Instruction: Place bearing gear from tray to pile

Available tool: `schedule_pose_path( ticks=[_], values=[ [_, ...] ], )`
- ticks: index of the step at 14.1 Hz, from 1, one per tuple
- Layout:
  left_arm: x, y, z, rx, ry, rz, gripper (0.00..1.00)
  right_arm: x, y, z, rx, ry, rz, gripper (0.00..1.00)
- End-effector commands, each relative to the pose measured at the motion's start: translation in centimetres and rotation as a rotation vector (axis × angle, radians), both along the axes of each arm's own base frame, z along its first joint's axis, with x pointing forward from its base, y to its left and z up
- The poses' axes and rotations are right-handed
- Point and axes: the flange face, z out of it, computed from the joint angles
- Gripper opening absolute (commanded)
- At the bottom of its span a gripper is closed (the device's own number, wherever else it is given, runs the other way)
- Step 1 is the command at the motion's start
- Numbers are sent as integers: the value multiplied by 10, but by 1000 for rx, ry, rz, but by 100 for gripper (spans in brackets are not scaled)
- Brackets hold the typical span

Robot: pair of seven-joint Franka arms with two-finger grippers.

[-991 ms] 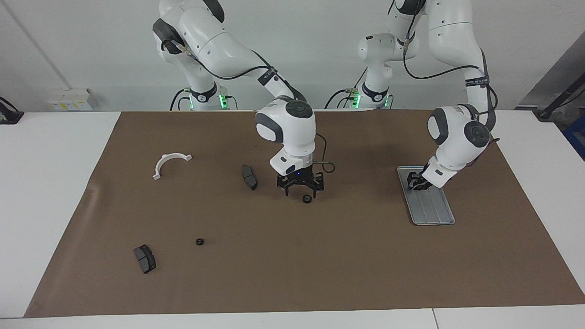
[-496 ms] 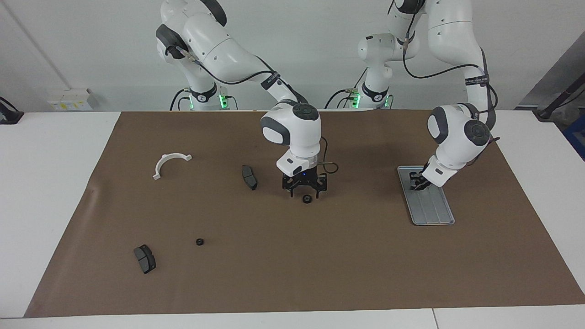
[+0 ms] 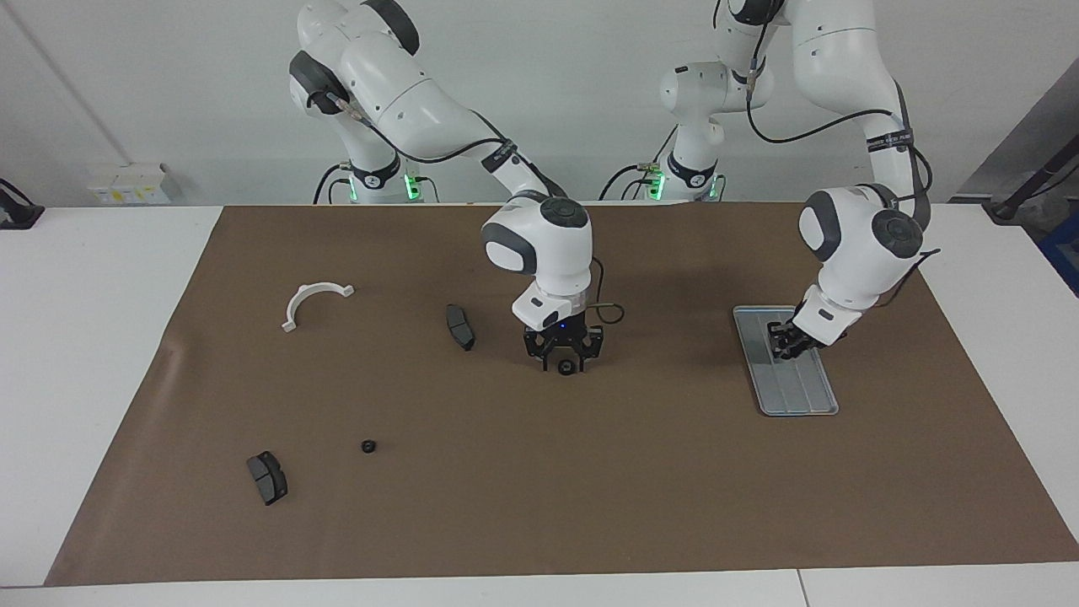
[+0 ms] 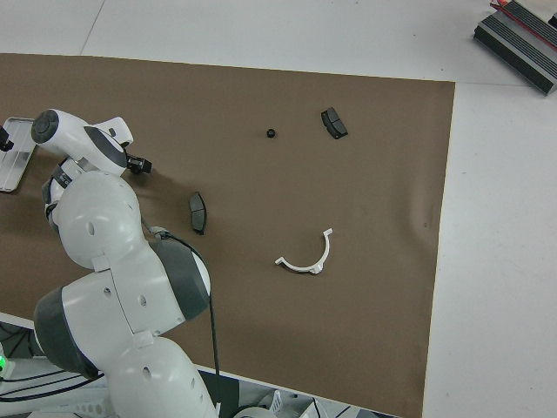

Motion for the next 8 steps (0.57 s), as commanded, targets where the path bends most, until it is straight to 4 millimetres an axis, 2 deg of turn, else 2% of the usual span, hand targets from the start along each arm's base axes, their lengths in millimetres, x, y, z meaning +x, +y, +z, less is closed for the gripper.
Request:
schedule_pose_path(
  ticks=[1, 3, 4, 5, 6, 7, 8],
  values=[
    [7, 0, 16, -5, 0, 2, 0, -1, 3, -3, 7, -15, 12, 60],
    [8, -7, 20, -8, -6, 12, 0, -3, 1, -7, 1, -8, 13, 55],
    [10, -15, 23, -12, -13, 25, 0, -4, 2, -7, 2, -7, 14, 47],
    [12, -22, 26, -18, -20, 41, 0, -4, 2, -7, 1, -8, 14, 30],
    [13, -27, 28, -19, -19, 54, 0, -4, 3, -7, 2, -8, 13, 7],
    [13, -34, 30, -19, -20, 65, 0, -2, 2, -6, -2, -7, 8, 0],
    [13, -36, 32, -20, -23, 71, 0, -1, 2, -2, -6, -7, 1, 0]
  ],
)
